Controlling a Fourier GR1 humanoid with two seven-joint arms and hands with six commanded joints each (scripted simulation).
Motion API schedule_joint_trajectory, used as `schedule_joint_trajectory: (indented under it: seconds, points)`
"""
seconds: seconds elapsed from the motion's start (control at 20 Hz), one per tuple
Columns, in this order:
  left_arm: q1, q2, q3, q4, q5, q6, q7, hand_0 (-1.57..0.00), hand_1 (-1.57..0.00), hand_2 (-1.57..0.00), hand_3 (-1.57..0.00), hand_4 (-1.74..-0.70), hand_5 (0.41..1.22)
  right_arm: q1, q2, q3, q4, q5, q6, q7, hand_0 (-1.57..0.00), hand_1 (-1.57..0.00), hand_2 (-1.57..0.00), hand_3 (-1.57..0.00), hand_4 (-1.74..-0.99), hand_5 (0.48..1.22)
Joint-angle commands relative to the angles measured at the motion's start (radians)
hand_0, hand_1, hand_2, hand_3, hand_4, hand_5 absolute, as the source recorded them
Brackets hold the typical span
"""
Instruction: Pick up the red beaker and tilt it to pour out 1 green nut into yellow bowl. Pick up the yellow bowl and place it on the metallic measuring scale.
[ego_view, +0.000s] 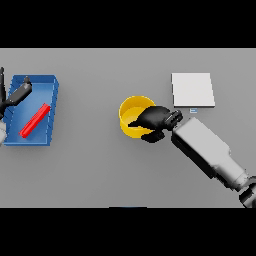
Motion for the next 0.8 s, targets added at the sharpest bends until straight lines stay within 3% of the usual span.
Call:
schedule_joint_trajectory:
  seconds: [0.0,0.05,0.15,0.3,0.4,0.6,0.65,0.75]
  points:
    - [-0.003,-0.003,-0.002,0.002,-0.004,0.003,0.000,0.00,0.00,0.00,0.00,-0.76,0.703,-0.004,-0.002,0.002,0.003,-0.006,0.012,-0.013,-0.99,-0.98,-0.96,-0.55,-1.514,1.064]
    - [-0.003,-0.002,-0.001,0.003,-0.003,0.003,-0.001,0.00,0.00,0.00,0.00,-0.76,0.701,-0.011,-0.006,-0.003,0.007,-0.013,0.031,-0.018,-1.11,-1.10,-1.08,-0.71,-1.557,1.096]
    - [-0.006,-0.010,-0.006,0.007,-0.008,0.005,-0.001,0.00,0.00,0.00,0.00,-0.75,0.698,-0.007,-0.012,0.001,0.006,-0.020,0.035,-0.027,-1.28,-1.27,-1.18,-1.01,-1.623,1.141]
    - [-0.006,0.002,-0.007,0.010,-0.011,-0.006,-0.005,0.00,0.00,0.00,0.00,-0.74,0.690,-0.014,-0.020,0.007,0.003,-0.024,0.034,-0.034,-1.42,-1.42,-1.25,-1.27,-1.681,1.180]
    - [-0.003,-0.008,-0.016,-0.003,-0.020,0.010,-0.006,0.00,0.00,0.00,0.00,-0.74,0.689,-0.013,-0.014,0.006,0.004,-0.029,0.025,-0.020,-1.47,-1.47,-1.28,-1.37,-1.702,1.195]
    - [-0.005,-0.005,-0.010,0.011,-0.016,0.006,-0.004,0.00,0.00,0.00,0.00,-0.73,0.685,-0.009,-0.032,0.007,-0.020,-0.034,0.009,-0.011,-1.53,-1.53,-1.31,-1.40,-1.725,1.210]
    - [-0.008,-0.011,-0.015,0.009,-0.020,0.009,-0.001,0.00,0.00,0.00,0.00,-0.73,0.687,-0.011,-0.045,0.001,-0.032,-0.041,0.015,-0.024,-1.54,-1.54,-1.33,-1.38,-1.728,1.212]
    - [-0.002,-0.003,-0.016,-0.002,-0.022,0.010,-0.002,0.00,0.00,0.00,0.00,-0.73,0.691,-0.015,-0.051,-0.018,-0.082,-0.062,0.057,0.011,-1.55,-1.55,-1.37,-1.31,-1.733,1.215]
